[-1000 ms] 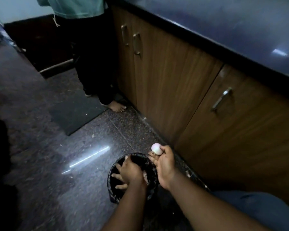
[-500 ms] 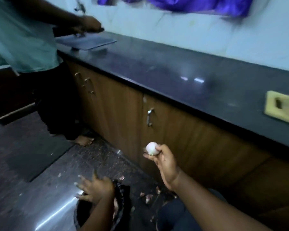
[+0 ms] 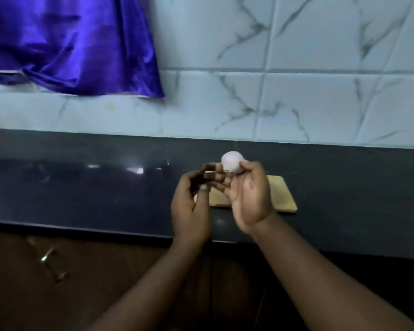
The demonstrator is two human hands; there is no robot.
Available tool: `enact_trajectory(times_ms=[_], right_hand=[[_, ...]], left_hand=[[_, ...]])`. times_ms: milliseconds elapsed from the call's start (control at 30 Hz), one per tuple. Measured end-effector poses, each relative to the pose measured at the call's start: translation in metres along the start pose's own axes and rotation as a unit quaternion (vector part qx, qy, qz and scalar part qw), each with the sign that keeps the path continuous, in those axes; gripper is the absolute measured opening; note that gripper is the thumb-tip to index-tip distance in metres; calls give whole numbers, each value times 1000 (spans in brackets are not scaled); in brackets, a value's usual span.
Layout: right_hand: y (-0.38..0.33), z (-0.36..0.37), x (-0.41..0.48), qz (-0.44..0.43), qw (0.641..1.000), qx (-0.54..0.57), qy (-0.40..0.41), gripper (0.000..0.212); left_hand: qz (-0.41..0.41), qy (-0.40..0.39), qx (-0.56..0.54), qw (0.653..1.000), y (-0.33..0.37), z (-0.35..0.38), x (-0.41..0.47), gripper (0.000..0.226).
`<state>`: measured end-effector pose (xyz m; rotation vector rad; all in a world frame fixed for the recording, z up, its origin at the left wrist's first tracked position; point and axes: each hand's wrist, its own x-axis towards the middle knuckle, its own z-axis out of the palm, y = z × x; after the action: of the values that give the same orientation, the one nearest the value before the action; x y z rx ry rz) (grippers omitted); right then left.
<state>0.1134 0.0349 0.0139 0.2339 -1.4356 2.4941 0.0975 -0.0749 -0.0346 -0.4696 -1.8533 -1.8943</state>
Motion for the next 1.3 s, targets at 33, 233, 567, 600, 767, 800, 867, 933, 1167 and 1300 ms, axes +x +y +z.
enact_trajectory(times_ms=[33,233,567,600,767,800,867,933,1167,1300], right_hand=[[-10,-18,16,-6,999,-32,32,44],[-9,-91,84,68,968,-106,218,56],[21,-60,85,145,963,-9,229,38],[19,-56,82,148,963,14,226,39],[11,-42,59,132,957,95,241,40],[11,-36,52,133,957,106,234,42],[16,-20,36,138,958,126,216,44],[26,0,20,141,960,143,195,46],[101,119,-38,180,955,211,109,57],[180,186,-81,264,940,212,52,59]], left_hand=[[-37,-35,5,999,1,20,17,17],[-222,-208,40,952,-35,84,101,110],[-366,-164,-220,889,-28,111,79,112],[-370,-142,-248,884,-23,111,75,111],[-397,-39,-350,848,-11,91,63,102],[-398,-27,-364,841,-8,84,59,102],[-396,4,-380,836,-4,65,51,101],[-385,24,-395,834,5,40,39,100],[-315,126,-404,849,25,-116,-5,93],[-280,213,-365,862,11,-217,-43,81]])
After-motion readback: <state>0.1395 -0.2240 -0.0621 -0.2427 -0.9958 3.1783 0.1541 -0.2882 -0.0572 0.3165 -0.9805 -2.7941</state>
